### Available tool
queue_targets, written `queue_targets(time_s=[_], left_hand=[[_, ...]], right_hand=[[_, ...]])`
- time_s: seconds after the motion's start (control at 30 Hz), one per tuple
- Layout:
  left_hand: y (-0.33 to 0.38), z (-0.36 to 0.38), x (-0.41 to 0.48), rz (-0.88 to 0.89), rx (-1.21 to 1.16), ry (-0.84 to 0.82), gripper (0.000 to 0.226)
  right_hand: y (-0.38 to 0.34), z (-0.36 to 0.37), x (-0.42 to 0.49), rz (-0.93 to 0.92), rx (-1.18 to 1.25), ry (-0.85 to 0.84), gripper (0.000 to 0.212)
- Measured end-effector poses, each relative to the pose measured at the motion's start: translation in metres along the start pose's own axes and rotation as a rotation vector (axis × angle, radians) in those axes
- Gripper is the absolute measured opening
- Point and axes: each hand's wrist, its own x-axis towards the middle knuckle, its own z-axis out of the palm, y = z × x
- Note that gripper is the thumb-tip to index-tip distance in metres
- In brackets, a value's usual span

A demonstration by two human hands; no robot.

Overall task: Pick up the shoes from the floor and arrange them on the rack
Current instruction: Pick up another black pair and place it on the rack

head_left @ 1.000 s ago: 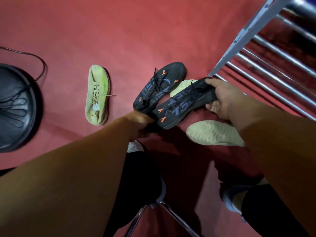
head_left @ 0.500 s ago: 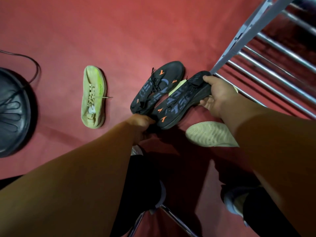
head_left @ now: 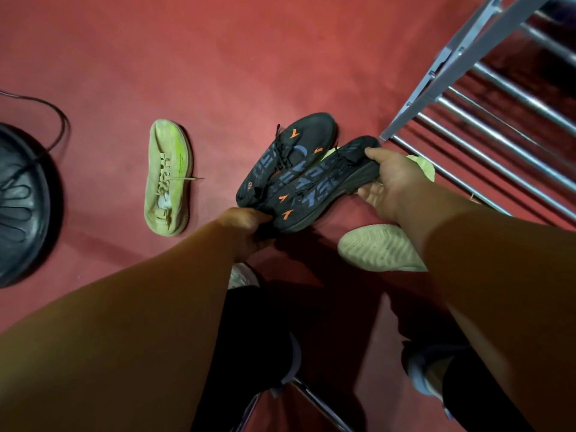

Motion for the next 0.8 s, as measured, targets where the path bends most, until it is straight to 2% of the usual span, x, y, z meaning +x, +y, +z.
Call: queue_targets(time_s=[0.1,0.2,0.3,0.43,0.6,0.8], left_hand=[[0.004,0.001,-0.001,-0.054,-0.043,-0.004,0.027],[0.007,0.003,-0.001,-0.091,-0.106,-0.021,0.023],[0.010,0.004,-0.003,-0.069,-0.265,-0.026,0.015],[0.013,-0.003,0.005,-0.063,-0.477,0.012,0.019],[0.016,0.006,-0.004,-0.009,-0.474,-0.005,0.039],[0.009,0.010,-0.003,0.012,-0.450,-0.030,0.019]], right_hand=[[0.002,0.001,0.002,-0.001,-0.001,0.002,0.022],[0.005,-0.003,0.004,-0.001,-0.021,0.008,0.022],[0.007,-0.006,0.007,0.012,-0.027,0.010,0.018],[0.009,-0.007,0.006,0.013,-0.020,0.017,0.017],[0.007,-0.006,0.004,0.009,0.019,0.014,0.022],[0.009,-0.006,-0.009,0.037,0.198,-0.064,0.035]])
